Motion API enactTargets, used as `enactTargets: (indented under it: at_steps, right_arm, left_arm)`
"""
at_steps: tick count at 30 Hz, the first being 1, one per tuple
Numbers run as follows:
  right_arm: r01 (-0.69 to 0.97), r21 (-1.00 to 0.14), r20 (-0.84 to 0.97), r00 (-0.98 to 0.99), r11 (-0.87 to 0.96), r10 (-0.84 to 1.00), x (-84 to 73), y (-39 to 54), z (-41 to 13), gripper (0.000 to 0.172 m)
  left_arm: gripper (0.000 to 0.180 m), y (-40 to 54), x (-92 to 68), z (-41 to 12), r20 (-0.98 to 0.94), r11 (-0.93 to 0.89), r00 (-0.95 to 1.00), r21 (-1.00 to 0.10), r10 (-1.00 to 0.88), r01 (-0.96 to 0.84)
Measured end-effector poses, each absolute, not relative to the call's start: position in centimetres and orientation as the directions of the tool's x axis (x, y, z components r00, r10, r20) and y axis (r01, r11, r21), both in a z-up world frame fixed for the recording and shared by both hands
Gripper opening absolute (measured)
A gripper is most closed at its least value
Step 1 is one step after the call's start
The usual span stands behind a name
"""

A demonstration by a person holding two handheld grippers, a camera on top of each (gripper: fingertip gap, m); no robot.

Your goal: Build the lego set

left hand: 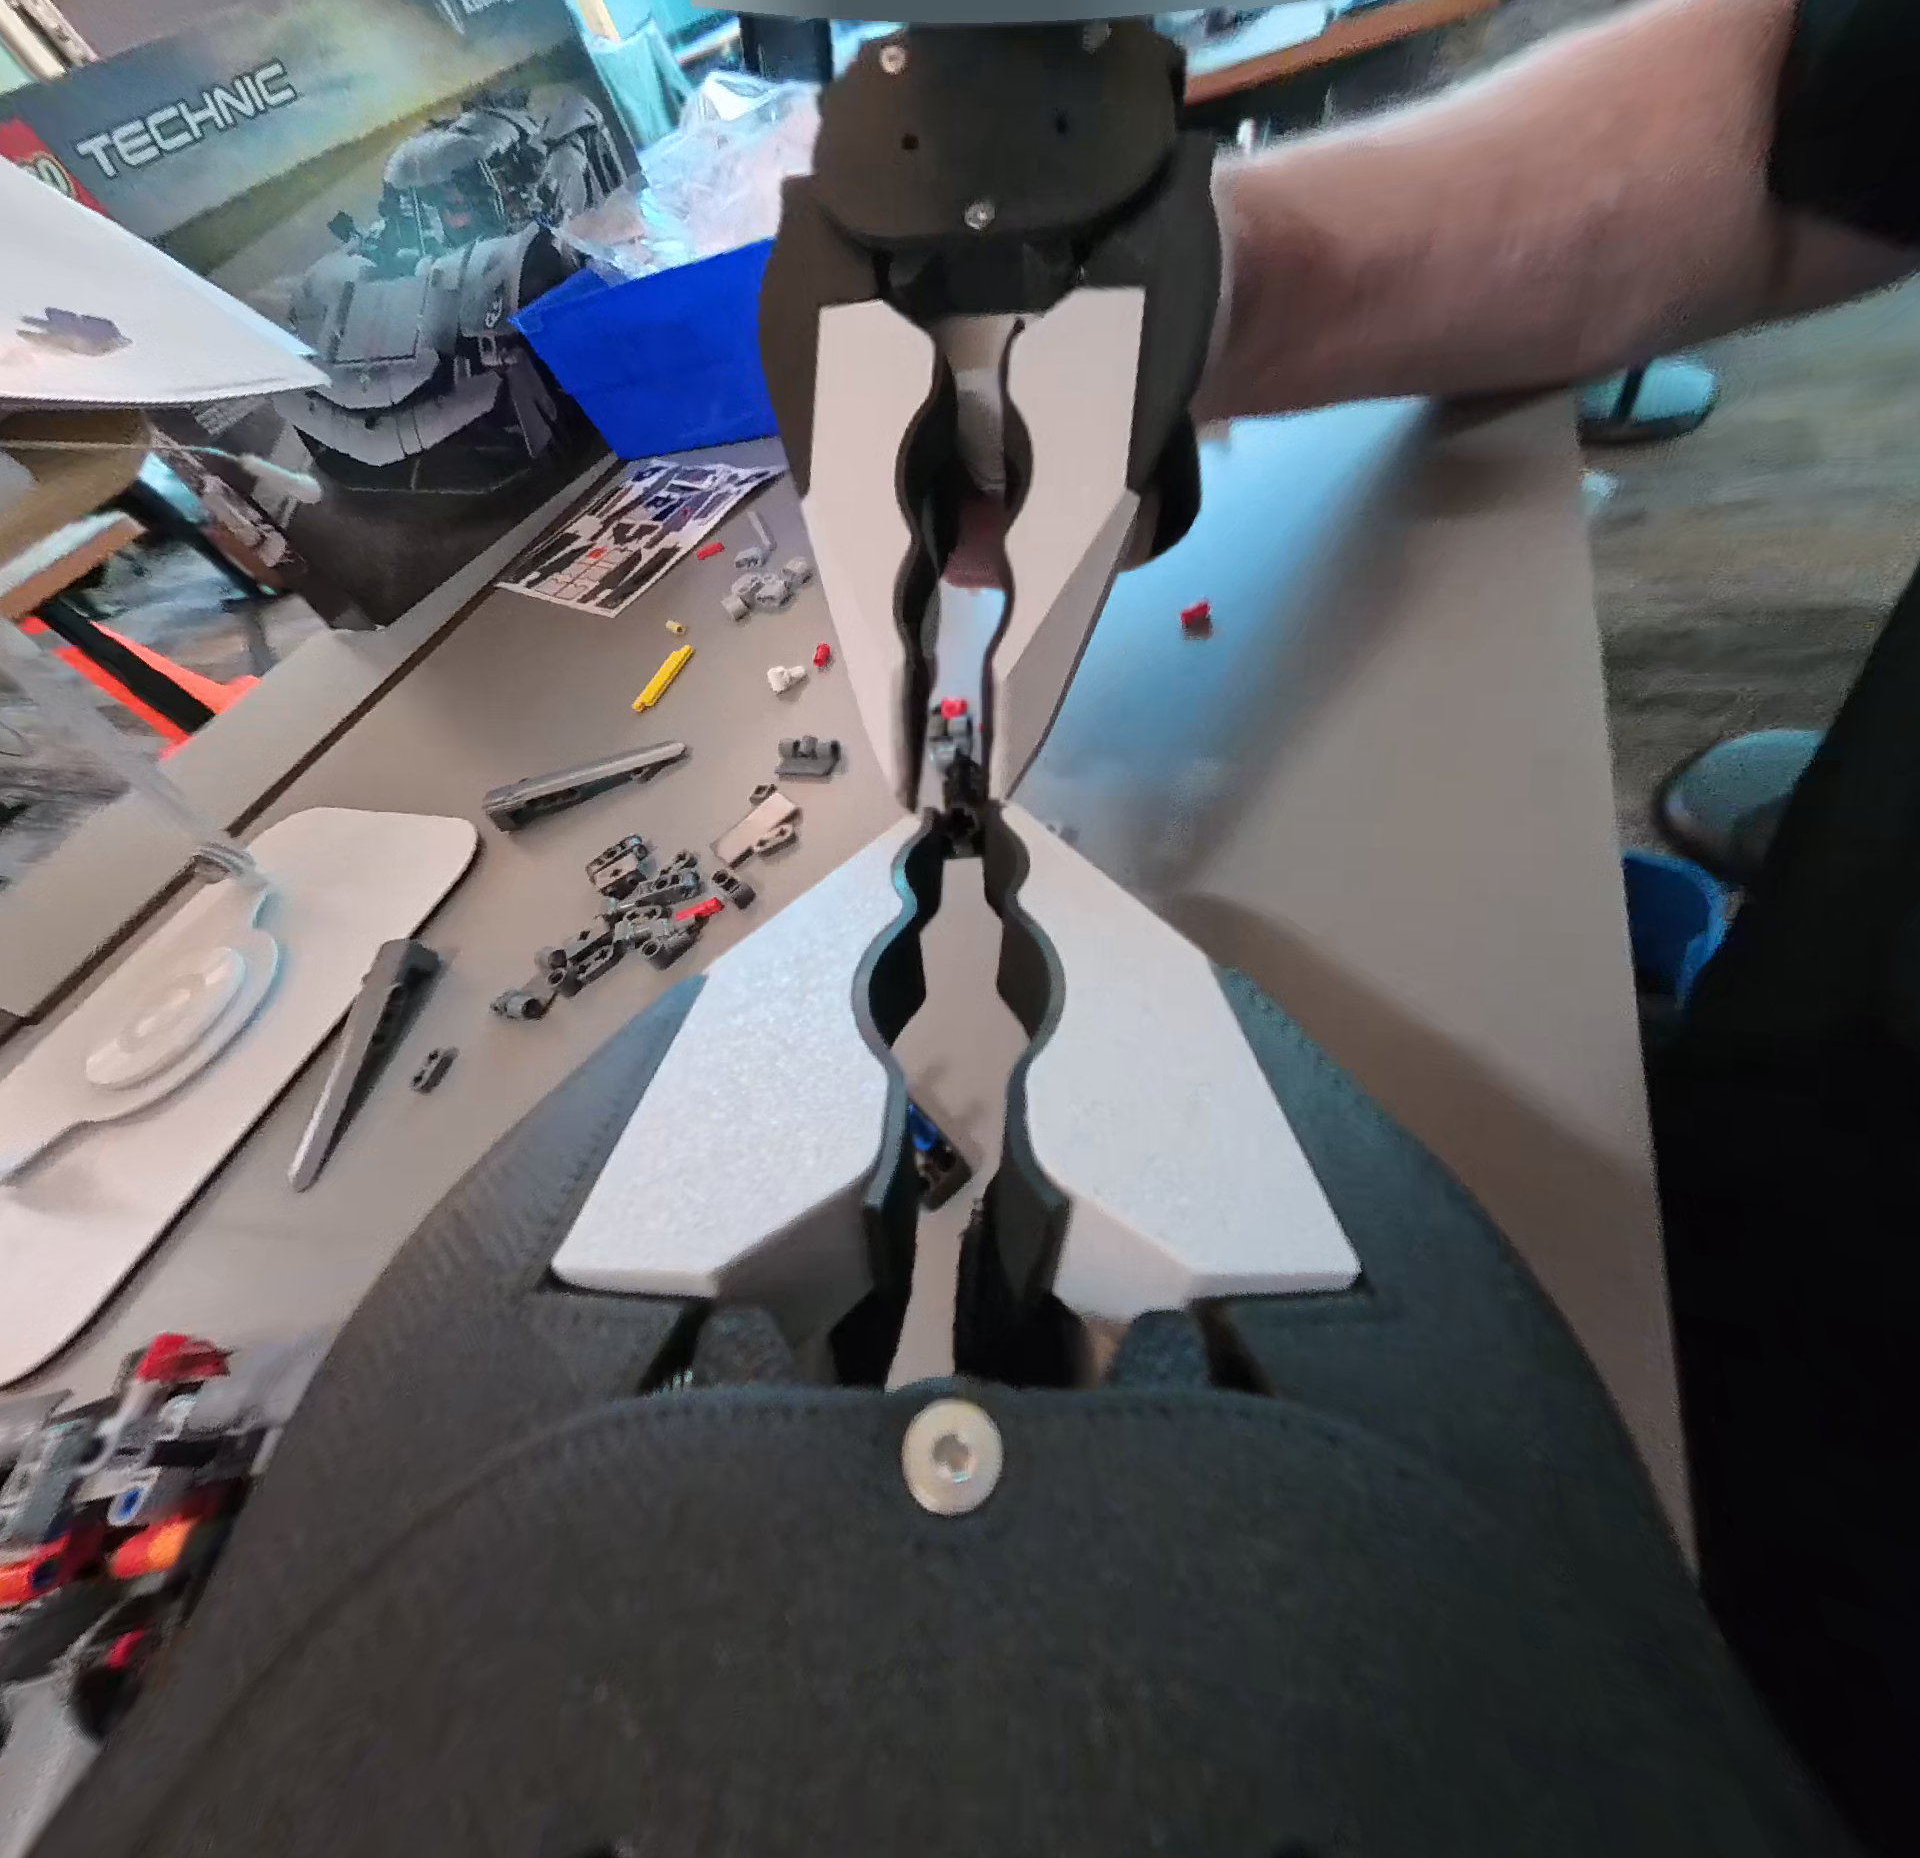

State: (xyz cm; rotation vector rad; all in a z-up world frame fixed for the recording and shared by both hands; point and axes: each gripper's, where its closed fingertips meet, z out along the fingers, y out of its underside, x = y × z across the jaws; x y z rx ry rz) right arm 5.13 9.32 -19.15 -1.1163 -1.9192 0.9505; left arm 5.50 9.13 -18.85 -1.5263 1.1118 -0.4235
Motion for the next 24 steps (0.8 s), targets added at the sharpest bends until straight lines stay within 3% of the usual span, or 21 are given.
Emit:
enactTargets:
  at_steps: [3, 8, 11, 14, 18, 21, 24]
  right_arm:
    - [0.361, -0.853, 0.256, -0.337, 0.376, 0.906, 5.5, 10.3, -18.0, 0.021]
    - [0.390, -0.752, 0.433, -0.316, 0.531, 0.845, 5.6, 10.7, -18.6, 0.024]
    - [0.383, -0.712, 0.517, -0.280, 0.588, 0.809, 5.3, 10.8, -18.1, 0.021]
    - [0.377, -0.663, 0.601, -0.247, 0.647, 0.760, 5.0, 10.7, -17.8, 0.006]
    - [0.383, -0.650, 0.626, -0.220, 0.656, 0.748, 5.0, 11.0, -17.4, 0.006]
    - [0.369, -0.725, 0.535, -0.232, 0.582, 0.813, 5.2, 10.9, -17.0, 0.006]
    - [0.384, -0.779, 0.427, -0.254, 0.495, 0.868, 5.4, 11.0, -17.3, 0.006]
  left_arm:
    - [0.006, 9.4, 5.6, -18.1, -0.211, 0.036, 0.503, -0.941, -0.838, -0.335]
    - [0.005, 10.1, 5.6, -17.6, -0.045, -0.083, 0.526, -0.972, -0.850, -0.218]
    - [0.005, 10.1, 5.6, -17.2, 0.053, -0.152, 0.516, -0.977, -0.855, -0.151]
    - [0.005, 10.3, 6.0, -16.8, 0.126, -0.195, 0.504, -0.977, -0.854, -0.087]
    - [0.005, 10.6, 6.0, -16.3, 0.180, -0.230, 0.496, -0.972, -0.849, -0.041]
    - [0.015, 10.7, 5.9, -15.8, 0.088, -0.142, 0.540, -0.988, -0.837, -0.059]
    - [0.029, 10.4, 5.4, -15.5, -0.158, 0.038, 0.575, -0.976, -0.802, -0.216]
